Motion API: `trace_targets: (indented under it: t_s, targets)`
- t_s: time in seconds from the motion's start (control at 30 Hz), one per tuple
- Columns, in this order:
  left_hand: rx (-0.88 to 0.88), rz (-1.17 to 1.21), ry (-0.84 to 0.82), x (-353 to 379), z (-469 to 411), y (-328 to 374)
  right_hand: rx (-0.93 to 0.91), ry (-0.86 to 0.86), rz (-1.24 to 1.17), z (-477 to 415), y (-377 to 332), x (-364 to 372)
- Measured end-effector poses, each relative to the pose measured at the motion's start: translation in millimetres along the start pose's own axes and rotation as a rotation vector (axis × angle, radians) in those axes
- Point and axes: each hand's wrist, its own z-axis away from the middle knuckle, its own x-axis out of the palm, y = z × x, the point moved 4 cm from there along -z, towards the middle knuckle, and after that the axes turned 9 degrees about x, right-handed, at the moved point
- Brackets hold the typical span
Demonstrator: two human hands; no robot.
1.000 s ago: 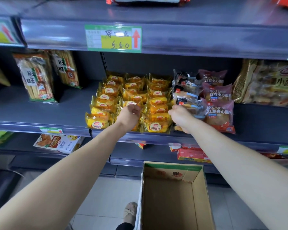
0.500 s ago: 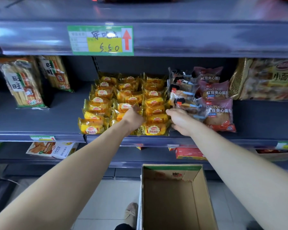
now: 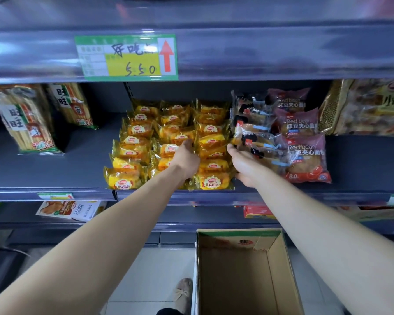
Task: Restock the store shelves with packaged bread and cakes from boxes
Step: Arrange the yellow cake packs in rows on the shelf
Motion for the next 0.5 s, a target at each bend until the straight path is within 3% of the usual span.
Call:
trace_targets:
  t_s: [0.3, 0.5]
  targets:
    - [-0.016, -0.217, -0.125, 3, -17, 10, 0.035, -0.016, 0.128, -5, -10, 3]
    - [-0.020, -0.361, -0.028, -7, -40, 17, -0.158, 0.276, 0.335, -6, -35, 1]
